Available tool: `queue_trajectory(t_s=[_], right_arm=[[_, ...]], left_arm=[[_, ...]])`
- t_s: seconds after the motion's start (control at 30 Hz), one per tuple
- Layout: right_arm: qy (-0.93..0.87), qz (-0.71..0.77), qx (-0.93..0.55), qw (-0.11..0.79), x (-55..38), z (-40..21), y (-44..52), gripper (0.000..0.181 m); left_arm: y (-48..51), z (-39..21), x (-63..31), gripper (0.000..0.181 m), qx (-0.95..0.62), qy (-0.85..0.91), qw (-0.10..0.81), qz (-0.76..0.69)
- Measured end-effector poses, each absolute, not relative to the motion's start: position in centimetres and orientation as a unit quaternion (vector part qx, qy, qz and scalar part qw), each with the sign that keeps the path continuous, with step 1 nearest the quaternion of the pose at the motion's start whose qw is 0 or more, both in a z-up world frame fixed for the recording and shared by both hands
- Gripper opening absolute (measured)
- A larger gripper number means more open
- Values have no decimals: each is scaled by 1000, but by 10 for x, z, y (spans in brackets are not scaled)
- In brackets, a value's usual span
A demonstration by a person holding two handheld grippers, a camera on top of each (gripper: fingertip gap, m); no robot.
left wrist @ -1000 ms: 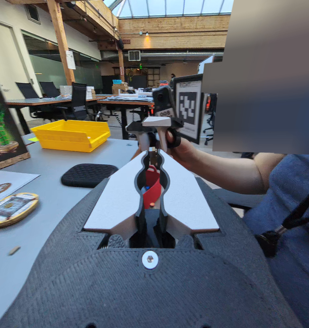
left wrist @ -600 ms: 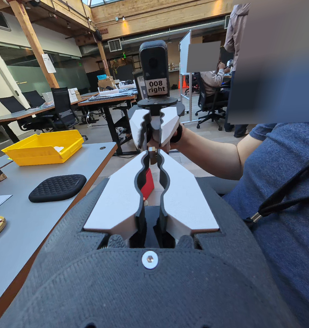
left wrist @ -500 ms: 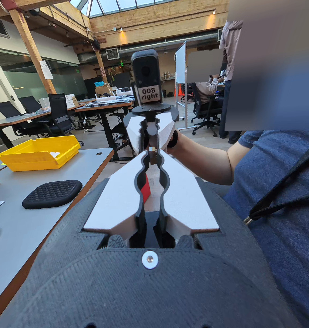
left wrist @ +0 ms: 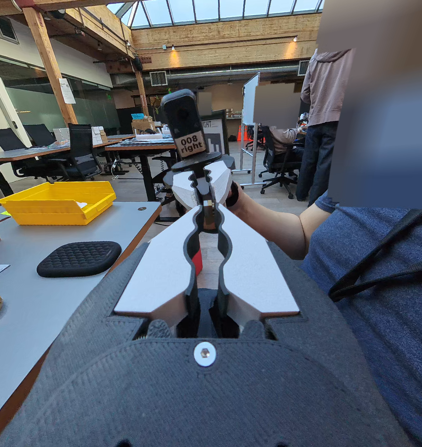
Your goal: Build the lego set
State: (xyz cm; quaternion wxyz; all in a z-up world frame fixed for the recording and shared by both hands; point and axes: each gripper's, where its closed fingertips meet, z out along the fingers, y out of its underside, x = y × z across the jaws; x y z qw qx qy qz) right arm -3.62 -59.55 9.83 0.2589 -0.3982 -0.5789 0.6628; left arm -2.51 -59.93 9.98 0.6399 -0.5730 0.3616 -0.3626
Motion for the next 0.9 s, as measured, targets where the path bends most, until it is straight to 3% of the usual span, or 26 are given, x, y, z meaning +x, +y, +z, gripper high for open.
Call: queue_trajectory(t_s=[0.37,0.67,0.9], right_arm=[[-464,739,-454,176,-73,82,-506,7],[-421,752,-478,171,-113,69,-424,7],[-360,783,-499,94,-154,59,-375,6]], left_arm=[[-511,84,-62,7,-631,294,586,-414],[-429,70,-101,6,-676,255,517,-459],[-379,62,-142,8,-673,213,516,-485]])
